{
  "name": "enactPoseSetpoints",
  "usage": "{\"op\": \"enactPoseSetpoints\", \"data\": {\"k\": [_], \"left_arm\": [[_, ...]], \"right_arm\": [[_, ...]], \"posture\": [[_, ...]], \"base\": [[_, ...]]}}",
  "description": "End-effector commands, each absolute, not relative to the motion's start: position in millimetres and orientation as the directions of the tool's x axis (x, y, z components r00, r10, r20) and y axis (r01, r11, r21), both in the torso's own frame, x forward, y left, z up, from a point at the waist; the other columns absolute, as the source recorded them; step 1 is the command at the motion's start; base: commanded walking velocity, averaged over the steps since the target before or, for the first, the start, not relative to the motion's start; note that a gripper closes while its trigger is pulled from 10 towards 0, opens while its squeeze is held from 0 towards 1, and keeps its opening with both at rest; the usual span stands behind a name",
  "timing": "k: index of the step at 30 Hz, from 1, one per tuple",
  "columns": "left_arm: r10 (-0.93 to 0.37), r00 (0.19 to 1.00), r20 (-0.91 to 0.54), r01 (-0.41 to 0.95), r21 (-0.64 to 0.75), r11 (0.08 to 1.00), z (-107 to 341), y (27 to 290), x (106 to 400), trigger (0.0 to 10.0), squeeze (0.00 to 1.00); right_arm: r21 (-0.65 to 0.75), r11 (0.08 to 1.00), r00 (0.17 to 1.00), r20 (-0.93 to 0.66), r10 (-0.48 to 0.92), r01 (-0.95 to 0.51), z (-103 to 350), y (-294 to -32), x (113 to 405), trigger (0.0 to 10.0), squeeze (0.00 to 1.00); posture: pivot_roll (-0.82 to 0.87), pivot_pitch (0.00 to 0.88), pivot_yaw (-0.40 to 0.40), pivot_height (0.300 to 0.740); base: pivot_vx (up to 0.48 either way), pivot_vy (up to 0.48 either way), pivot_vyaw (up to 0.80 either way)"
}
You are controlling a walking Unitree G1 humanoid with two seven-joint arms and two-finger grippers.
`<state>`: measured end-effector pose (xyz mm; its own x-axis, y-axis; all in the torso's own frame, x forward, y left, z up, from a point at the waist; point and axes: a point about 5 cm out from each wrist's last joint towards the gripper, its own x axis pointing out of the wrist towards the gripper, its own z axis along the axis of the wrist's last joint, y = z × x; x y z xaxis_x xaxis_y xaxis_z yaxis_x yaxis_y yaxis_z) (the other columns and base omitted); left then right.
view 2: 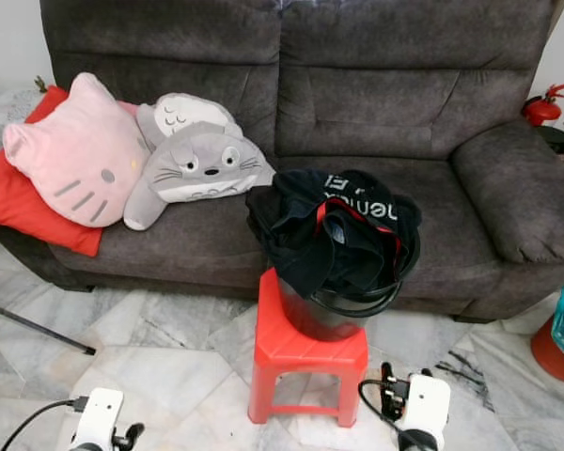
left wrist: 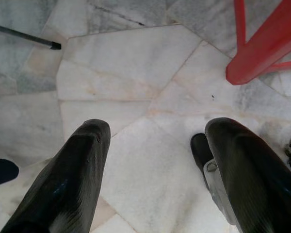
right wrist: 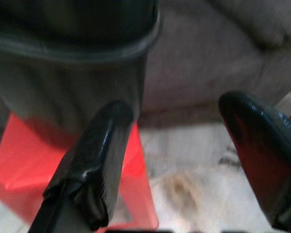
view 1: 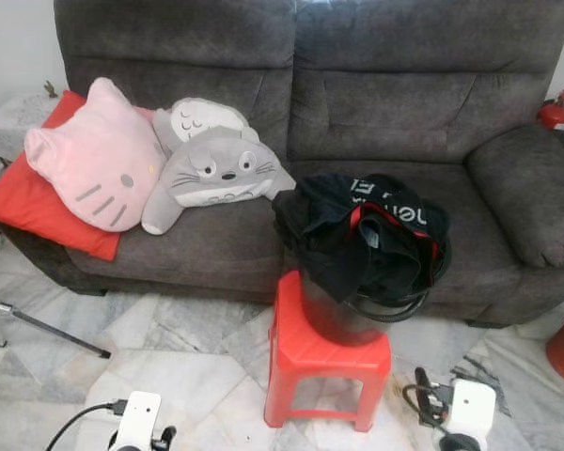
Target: Hang hanger
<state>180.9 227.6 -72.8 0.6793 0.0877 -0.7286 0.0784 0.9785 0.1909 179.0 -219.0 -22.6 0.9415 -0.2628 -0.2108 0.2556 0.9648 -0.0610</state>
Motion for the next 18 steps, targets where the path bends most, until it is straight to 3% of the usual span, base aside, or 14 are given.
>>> {"op": "enactPoseSetpoints", "data": {"k": [1,8,18], "left_arm": [[0.1,0.657,-0.747,0.085,0.205,0.975,-75,231,176,10.0,0.0],[0.112,0.658,-0.745,0.075,0.213,0.974,-74,234,177,10.0,0.0],[0.108,0.625,-0.773,0.083,0.203,0.976,-79,231,169,10.0,0.0]], "right_arm": [[-0.086,0.96,0.955,-0.111,-0.275,0.266,-3,-219,189,10.0,0.0],[-0.078,0.94,0.943,0.02,-0.332,0.332,30,-221,211,10.0,0.0],[-0.069,0.955,0.949,0.154,-0.275,0.288,75,-208,247,10.0,0.0]], "posture": [[-0.18,0.0,0.024,0.74],[-0.18,0.0,0.025,0.74],[-0.16,0.0,0.016,0.74]], "base": [[0.0,0.0,0.0],[0.0,0.0,0.0],[0.0,0.0,0.0]]}}
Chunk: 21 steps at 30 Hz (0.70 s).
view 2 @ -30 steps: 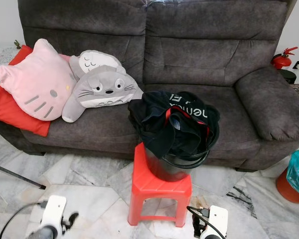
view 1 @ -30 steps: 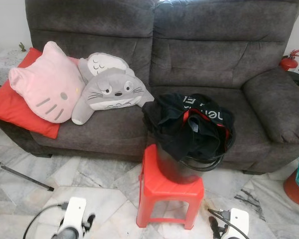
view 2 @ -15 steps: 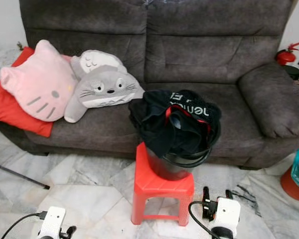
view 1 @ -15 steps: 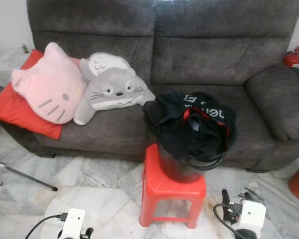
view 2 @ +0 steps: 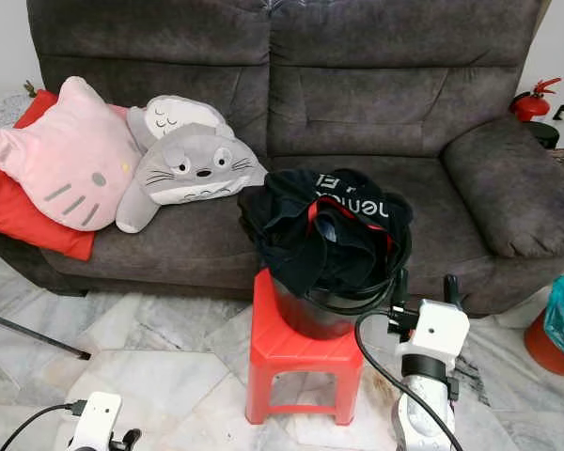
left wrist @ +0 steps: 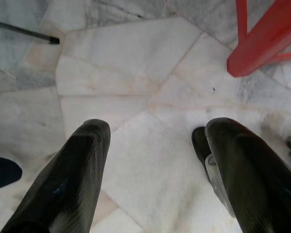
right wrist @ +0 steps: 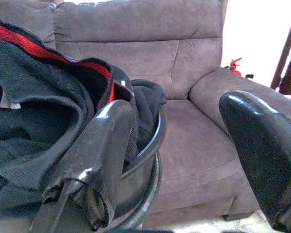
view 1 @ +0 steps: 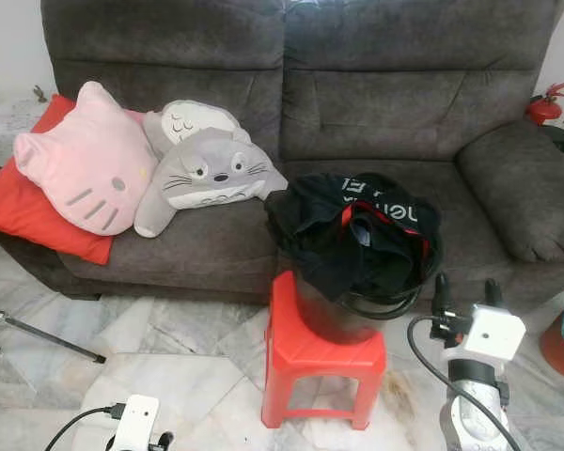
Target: Hang hanger
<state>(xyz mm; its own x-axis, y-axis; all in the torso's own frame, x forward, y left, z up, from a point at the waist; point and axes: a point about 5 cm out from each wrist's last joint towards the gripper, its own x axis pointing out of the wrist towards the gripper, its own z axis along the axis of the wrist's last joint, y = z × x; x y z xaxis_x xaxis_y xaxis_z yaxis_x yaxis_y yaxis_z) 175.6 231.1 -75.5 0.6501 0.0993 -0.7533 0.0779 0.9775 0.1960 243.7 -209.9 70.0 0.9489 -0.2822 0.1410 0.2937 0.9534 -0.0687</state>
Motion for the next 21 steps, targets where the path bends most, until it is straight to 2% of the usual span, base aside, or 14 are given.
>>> {"op": "enactPoseSetpoints", "data": {"k": [1,21], "left_arm": [[0.107,0.624,-0.774,0.084,0.203,0.976,-79,231,169,10.0,0.0],[0.109,0.584,-0.804,0.095,0.201,0.975,-85,235,154,10.0,0.0]], "right_arm": [[-0.069,0.955,0.949,0.153,-0.274,0.287,76,-208,248,10.0,0.0],[-0.063,0.969,0.962,0.154,-0.227,0.239,90,-195,253,10.0,0.0]], "posture": [[-0.16,0.0,0.016,0.74],[-0.15,0.0,0.014,0.74]], "base": [[0.0,0.0,0.0],[0.0,0.0,0.0]]}}
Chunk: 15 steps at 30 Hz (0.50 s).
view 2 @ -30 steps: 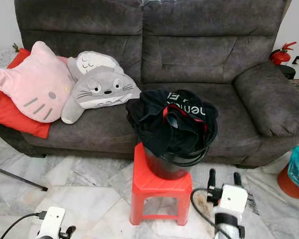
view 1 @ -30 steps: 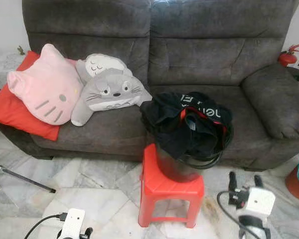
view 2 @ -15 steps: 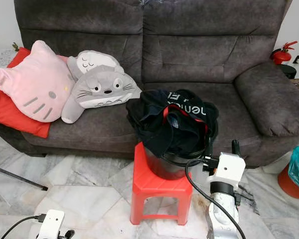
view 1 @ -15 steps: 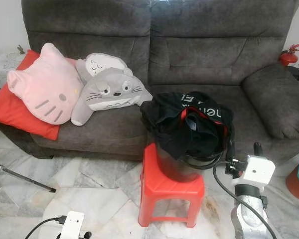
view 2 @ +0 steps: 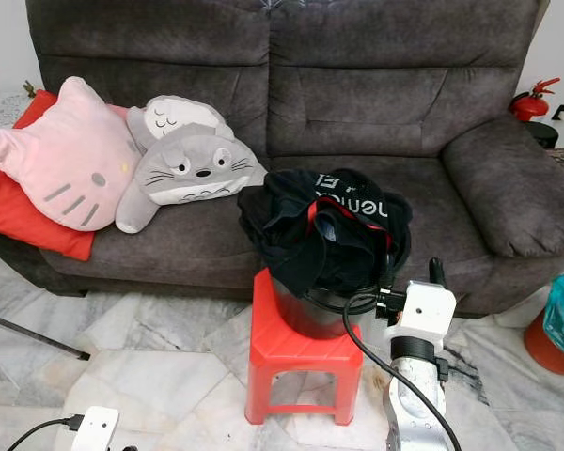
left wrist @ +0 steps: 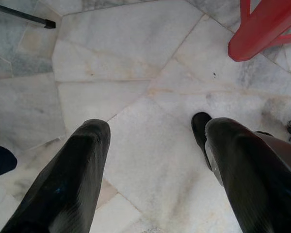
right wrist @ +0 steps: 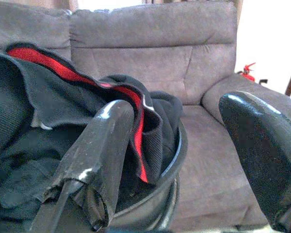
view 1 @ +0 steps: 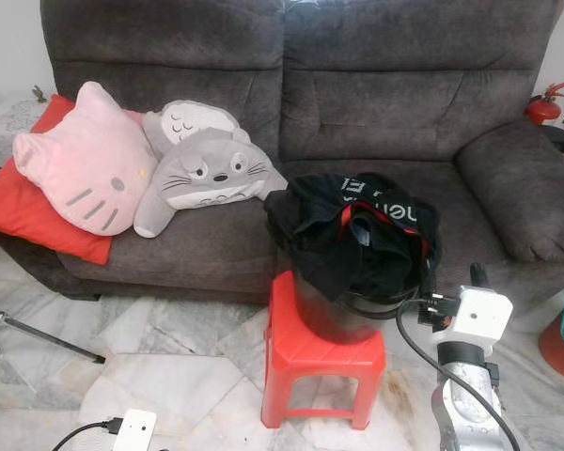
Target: Hang hanger
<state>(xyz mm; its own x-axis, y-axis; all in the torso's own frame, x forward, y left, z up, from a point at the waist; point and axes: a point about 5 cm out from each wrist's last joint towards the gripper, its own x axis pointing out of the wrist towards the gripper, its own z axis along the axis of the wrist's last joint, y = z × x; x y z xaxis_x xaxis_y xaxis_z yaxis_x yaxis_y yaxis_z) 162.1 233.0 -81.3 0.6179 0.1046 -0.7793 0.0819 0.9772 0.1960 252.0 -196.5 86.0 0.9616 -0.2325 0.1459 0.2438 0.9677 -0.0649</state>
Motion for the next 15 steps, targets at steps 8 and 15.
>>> {"op": "enactPoseSetpoints", "data": {"k": [8,15], "left_arm": [[0.109,0.579,-0.808,0.096,0.2,0.975,-85.1,236.5,153.1,10.0,0.0],[0.102,0.579,-0.809,0.106,0.199,0.974,-84.6,236.7,154.3,10.0,0.0]], "right_arm": [[-0.058,0.974,0.965,0.165,-0.205,0.217,96.1,-188.2,258.2,10.0,0.0],[-0.065,0.977,0.967,0.17,-0.19,0.204,98.2,-185.9,260.2,10.0,0.0]], "posture": [[-0.15,0.0,0.014,0.74],[-0.15,0.0,0.017,0.74]], "base": [[0.0,0.0,0.0],[0.177,0.0,0.0]]}}
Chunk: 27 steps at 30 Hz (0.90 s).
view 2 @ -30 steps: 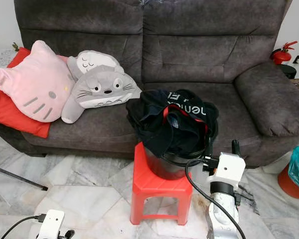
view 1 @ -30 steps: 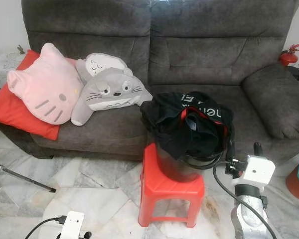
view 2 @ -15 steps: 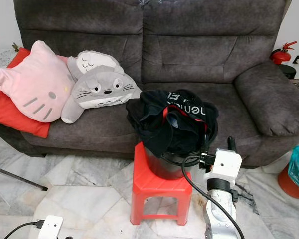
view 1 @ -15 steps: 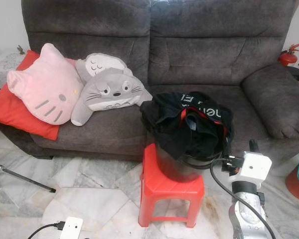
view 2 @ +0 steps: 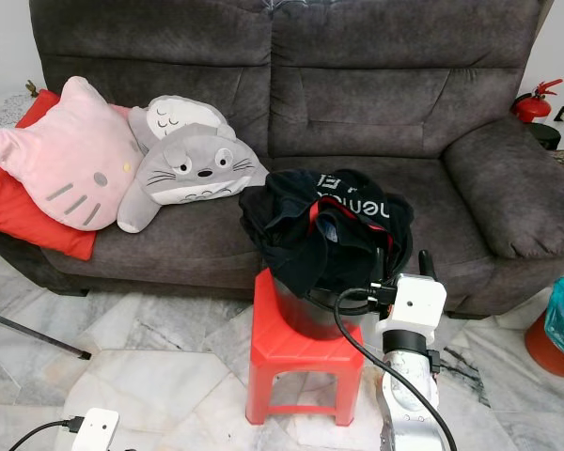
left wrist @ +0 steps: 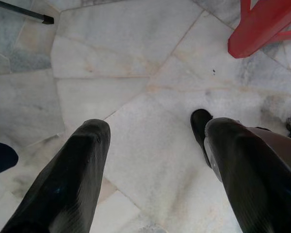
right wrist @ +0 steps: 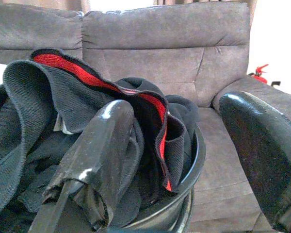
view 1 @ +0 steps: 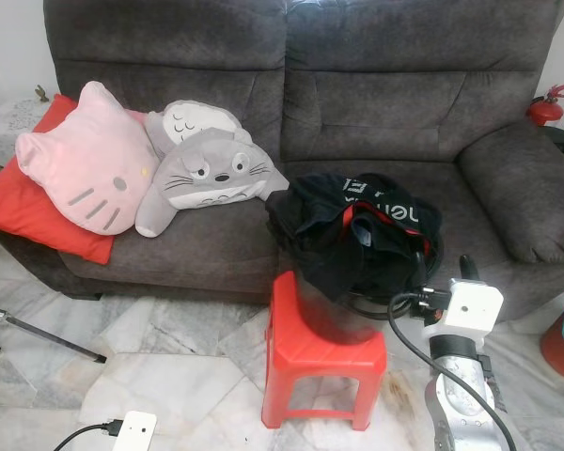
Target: Hang hanger
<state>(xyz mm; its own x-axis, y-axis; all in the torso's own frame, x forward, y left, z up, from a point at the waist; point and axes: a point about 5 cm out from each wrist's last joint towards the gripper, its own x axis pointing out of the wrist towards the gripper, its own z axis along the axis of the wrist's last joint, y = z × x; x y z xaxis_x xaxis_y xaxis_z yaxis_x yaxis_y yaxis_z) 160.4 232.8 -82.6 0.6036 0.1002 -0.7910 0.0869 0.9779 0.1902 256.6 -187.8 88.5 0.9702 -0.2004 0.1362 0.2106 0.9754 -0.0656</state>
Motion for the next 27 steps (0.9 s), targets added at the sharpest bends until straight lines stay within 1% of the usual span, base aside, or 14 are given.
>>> {"op": "enactPoseSetpoints", "data": {"k": [1,18,23,27], "left_arm": [[0.101,0.579,-0.809,0.107,0.198,0.974,-85,237,154,10.0,0.0],[0.103,0.572,-0.814,0.096,0.192,0.977,-86,234,153,10.0,0.0],[0.107,0.572,-0.813,0.094,0.195,0.976,-86,236,151,10.0,0.0],[0.111,0.571,-0.813,0.093,0.199,0.975,-86,237,150,10.0,0.0]], "right_arm": [[-0.066,0.977,0.968,0.169,-0.188,0.201,98,-185,260,10.0,0.0],[-0.071,0.973,0.964,0.172,-0.204,0.219,100,-187,259,10.0,0.0],[-0.075,0.965,0.954,0.183,-0.236,0.253,102,-190,253,10.0,0.0],[-0.082,0.943,0.935,0.181,-0.304,0.322,100,-197,242,10.0,0.0]], "posture": [[-0.15,0.0,0.017,0.74],[-0.15,0.0,0.012,0.74],[-0.15,0.0,0.016,0.74],[-0.16,0.0,0.019,0.74]], "base": [[0.251,0.0,0.0],[0.262,0.0,0.0],[0.0,0.0,0.0],[0.0,0.0,0.0]]}}
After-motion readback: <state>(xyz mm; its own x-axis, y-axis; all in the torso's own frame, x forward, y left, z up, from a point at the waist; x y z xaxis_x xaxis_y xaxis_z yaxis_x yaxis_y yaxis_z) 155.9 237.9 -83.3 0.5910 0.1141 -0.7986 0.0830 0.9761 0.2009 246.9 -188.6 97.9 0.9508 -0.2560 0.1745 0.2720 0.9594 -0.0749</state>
